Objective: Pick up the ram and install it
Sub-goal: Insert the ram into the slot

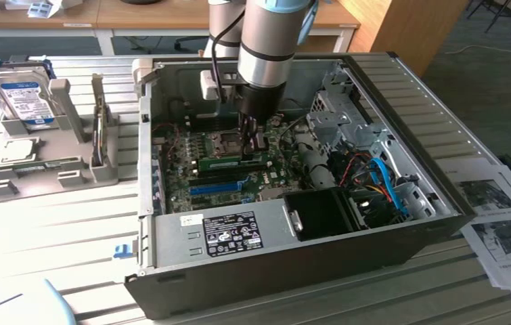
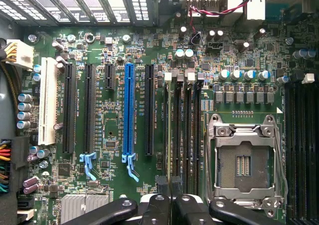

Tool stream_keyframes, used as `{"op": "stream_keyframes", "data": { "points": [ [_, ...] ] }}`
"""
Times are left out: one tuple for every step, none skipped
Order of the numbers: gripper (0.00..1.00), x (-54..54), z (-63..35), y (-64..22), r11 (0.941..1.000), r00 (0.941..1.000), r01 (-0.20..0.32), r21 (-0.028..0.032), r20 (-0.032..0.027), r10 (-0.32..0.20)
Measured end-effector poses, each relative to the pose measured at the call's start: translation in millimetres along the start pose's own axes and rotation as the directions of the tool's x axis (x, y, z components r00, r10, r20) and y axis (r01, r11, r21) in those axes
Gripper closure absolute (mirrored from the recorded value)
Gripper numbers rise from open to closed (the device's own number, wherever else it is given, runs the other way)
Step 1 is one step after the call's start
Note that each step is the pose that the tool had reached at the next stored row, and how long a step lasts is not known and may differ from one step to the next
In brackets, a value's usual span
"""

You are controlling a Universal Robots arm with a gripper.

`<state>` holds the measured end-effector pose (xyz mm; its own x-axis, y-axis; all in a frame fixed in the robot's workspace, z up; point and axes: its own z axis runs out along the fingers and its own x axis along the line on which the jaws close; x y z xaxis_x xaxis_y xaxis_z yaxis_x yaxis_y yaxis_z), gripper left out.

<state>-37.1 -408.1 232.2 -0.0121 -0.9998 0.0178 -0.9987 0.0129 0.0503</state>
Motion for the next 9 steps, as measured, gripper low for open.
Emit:
{"op": "stream_keyframes", "data": {
  "points": [
    [0.89,0.0,0.4,0.0,1.0000,1.0000,0.000,0.0001,0.0002,0.000],
    [0.89,0.0,0.5,-0.1,1.0000,1.0000,0.000,0.0000,0.0000,0.000],
    [0.89,0.0,0.8,-0.1,1.0000,1.0000,0.000,0.0000,0.0001,0.000],
    [0.89,0.0,0.9,-0.1,1.0000,1.0000,0.000,0.0000,0.0000,0.000],
    [0.89,0.0,1.1,-0.1,1.0000,1.0000,0.000,0.0000,0.0000,0.000],
    [0.89,0.0,1.1,-0.1,1.0000,1.0000,0.000,0.0000,0.0000,0.000],
    [0.89,0.0,1.1,-0.1,1.0000,1.0000,0.000,0.0000,-0.0001,0.000],
    [0.89,-0.1,1.1,-0.1,1.0000,1.0000,0.000,0.0000,0.0000,0.000],
    [0.89,-0.1,1.2,-0.1,1.0000,1.0000,0.000,0.0000,0.0001,0.000]
  ]
}}
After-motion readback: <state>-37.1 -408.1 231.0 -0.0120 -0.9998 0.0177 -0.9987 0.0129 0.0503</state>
